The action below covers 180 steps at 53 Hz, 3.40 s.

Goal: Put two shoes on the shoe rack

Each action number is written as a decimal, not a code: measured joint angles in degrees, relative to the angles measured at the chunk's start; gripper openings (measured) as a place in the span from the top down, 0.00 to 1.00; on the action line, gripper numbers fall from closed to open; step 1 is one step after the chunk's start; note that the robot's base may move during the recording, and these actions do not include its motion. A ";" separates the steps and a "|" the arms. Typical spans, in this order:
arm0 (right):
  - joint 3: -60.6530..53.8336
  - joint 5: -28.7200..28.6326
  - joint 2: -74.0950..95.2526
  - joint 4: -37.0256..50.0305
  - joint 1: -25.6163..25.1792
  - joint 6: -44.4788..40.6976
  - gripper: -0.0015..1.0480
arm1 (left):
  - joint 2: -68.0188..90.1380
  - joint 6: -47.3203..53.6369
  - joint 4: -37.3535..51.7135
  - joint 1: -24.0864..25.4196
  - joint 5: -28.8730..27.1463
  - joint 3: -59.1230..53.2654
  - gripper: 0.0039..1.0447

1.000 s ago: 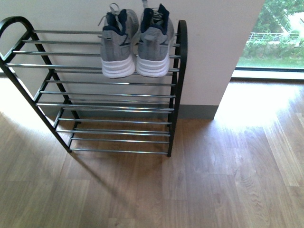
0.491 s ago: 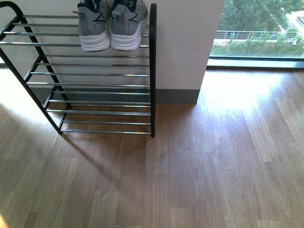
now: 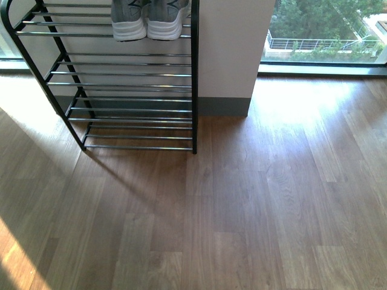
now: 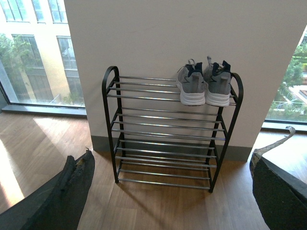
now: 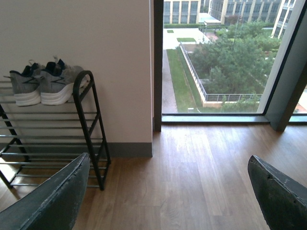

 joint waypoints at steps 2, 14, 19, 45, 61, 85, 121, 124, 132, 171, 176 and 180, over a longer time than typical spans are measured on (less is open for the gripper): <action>0.00 0.00 0.00 0.00 0.00 0.00 0.09 | 0.00 0.00 0.00 0.00 -0.02 0.00 0.09; 0.00 0.00 0.00 0.00 0.00 0.00 0.09 | 0.00 0.00 0.00 0.00 -0.02 0.00 0.09; 0.00 -0.20 0.00 0.00 0.00 0.00 0.09 | 0.00 0.00 0.00 0.00 -0.09 0.00 0.09; 0.00 0.00 0.00 0.00 0.00 0.00 0.09 | 0.00 0.00 0.00 0.00 -0.02 0.00 0.09; 0.00 0.00 0.00 0.00 0.00 0.00 0.09 | 0.00 0.00 0.00 0.00 -0.04 0.00 0.09; 0.00 -0.02 -0.02 0.00 0.00 0.00 0.09 | 0.00 0.02 0.00 0.00 -0.02 0.00 0.09; 0.00 -0.11 -0.04 -0.04 0.00 0.00 0.09 | 0.00 0.00 0.00 0.00 -0.04 0.00 0.09; 0.00 0.04 0.00 -0.07 0.00 -0.02 0.09 | 0.00 0.00 0.00 0.00 -0.04 0.00 0.09; 0.00 -0.02 -0.02 -0.07 0.00 0.00 0.09 | 0.00 0.00 -0.02 0.00 -0.04 0.00 0.09; 0.00 -0.13 -0.07 -0.07 -0.04 -0.02 0.09 | 0.00 0.00 0.00 0.00 -0.04 0.00 0.09; 0.00 -0.17 -0.07 -0.07 -0.04 0.00 0.09 | 0.00 0.00 0.00 0.00 -0.04 0.00 0.09; 0.00 -0.15 -0.07 -0.07 -0.04 0.00 0.09 | 0.00 0.00 0.00 0.00 -0.04 0.00 0.09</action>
